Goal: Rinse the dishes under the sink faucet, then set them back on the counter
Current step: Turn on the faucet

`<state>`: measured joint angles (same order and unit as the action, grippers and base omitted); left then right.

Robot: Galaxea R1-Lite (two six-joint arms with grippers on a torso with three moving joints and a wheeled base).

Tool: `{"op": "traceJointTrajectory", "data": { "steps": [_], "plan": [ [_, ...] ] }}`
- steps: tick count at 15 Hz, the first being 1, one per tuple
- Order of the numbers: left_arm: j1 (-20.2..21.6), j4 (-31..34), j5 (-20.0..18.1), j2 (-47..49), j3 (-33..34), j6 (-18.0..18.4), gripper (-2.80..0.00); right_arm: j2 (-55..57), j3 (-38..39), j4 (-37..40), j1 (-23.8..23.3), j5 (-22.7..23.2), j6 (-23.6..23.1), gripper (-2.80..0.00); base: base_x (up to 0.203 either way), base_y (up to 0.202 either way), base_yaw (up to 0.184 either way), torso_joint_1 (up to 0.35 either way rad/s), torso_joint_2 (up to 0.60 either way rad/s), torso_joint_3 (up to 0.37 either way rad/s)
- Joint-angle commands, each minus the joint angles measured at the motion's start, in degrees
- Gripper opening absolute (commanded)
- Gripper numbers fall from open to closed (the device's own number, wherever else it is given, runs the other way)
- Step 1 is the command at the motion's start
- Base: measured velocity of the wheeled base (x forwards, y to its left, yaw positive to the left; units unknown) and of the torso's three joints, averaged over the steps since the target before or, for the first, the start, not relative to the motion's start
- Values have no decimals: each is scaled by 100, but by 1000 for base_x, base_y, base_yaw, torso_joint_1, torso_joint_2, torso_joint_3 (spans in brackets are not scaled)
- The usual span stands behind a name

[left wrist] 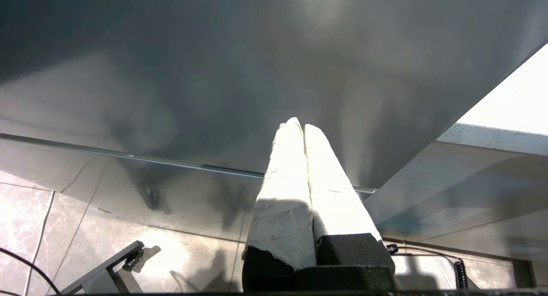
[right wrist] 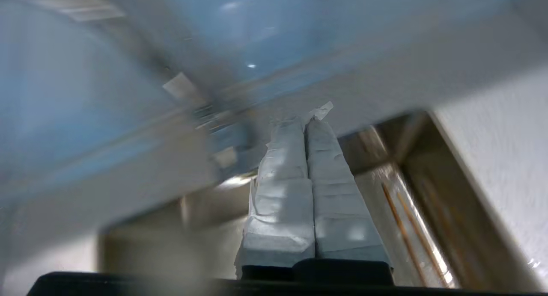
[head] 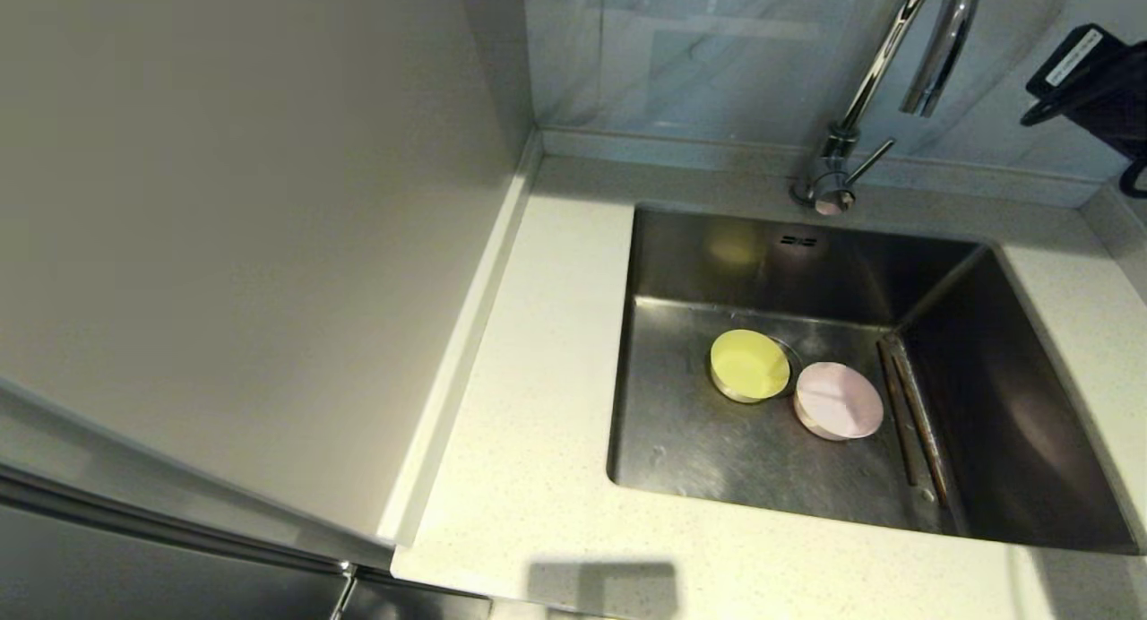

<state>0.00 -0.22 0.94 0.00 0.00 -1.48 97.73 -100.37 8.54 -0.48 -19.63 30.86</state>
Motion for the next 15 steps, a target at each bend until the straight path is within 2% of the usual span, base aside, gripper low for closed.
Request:
{"op": "traceJointTrajectory", "data": {
  "steps": [1, 4, 6, 8, 12, 15],
  "plan": [
    [0, -4, 3, -18, 0, -2, -280, 343, -41, 45, -347, 168, 326, -280, 0, 0, 0, 0, 0, 0],
    [0, -4, 3, -18, 0, -2, -280, 494, -80, 170, -613, 945, 834, -280, 0, 0, 0, 0, 0, 0],
    [0, -4, 3, -18, 0, -2, -280, 641, -385, 568, -649, 1295, 1448, -280, 0, 0, 0, 0, 0, 0],
    [0, -4, 3, -18, 0, -2, -280, 868, -850, 1118, -757, 1919, 2239, -280, 0, 0, 0, 0, 0, 0],
    [0, -4, 3, -18, 0, -2, -280, 1157, -1034, 1195, -1334, 3248, 2979, -280, 0, 0, 0, 0, 0, 0],
    [0, -4, 3, -18, 0, -2, -280, 1440, -1231, 1133, -1483, 3600, 3217, -280, 0, 0, 0, 0, 0, 0]
  ]
}}
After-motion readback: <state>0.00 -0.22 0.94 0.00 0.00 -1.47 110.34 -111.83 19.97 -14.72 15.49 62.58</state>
